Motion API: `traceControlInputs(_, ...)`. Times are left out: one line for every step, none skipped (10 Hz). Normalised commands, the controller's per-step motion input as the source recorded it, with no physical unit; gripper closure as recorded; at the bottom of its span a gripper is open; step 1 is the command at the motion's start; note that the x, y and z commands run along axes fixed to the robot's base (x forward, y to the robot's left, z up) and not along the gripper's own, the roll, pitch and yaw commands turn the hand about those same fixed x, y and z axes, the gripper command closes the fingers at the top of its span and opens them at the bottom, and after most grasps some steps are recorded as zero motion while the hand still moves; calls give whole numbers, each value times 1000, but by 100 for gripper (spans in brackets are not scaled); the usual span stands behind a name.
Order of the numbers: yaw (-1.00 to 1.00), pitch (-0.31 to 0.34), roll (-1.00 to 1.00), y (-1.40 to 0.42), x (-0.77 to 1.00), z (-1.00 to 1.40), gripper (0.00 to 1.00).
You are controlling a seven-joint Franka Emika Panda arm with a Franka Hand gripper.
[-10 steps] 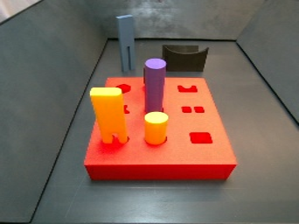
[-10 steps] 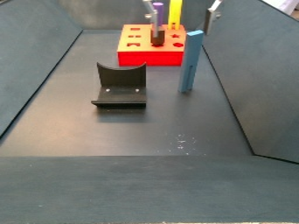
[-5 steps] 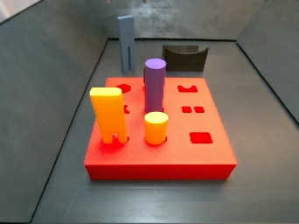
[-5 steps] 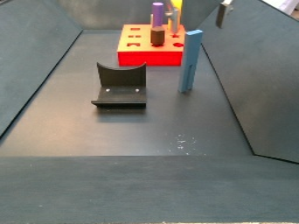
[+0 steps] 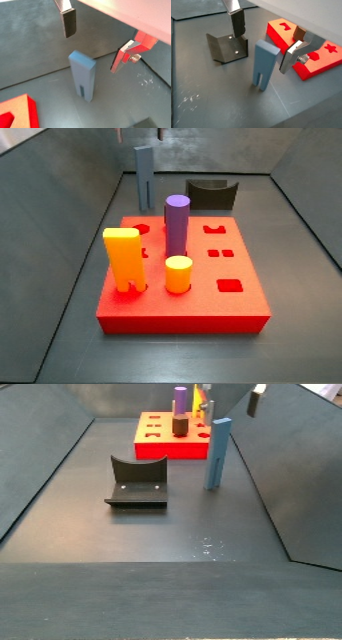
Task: Pick up the double-square object. Move up. Move to above the board. Insert the double-square object.
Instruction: Pick up the double-square object.
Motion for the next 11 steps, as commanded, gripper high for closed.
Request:
traceControlInputs(0, 136, 173, -266, 509, -154, 0)
traceControlInputs(0, 100, 180, -111, 326, -243, 0)
traceControlInputs(97, 66, 199, 0, 137, -286, 0)
traceControlInputs(326, 0, 230, 17, -46, -269, 0)
traceControlInputs(497, 0, 207, 29, -291, -237, 0)
traceControlInputs(589, 0, 166, 9, -360, -174, 0)
traceControlInputs(589, -6, 181, 6, -329, -171, 0)
traceControlInputs(414, -4, 203, 0, -100, -134, 0)
traceControlInputs(251, 0, 199, -9, 0, -174, 0)
traceControlInputs(23, 0, 126, -83, 0, -194, 0)
traceControlInputs(0, 0, 54, -54, 0, -74, 0)
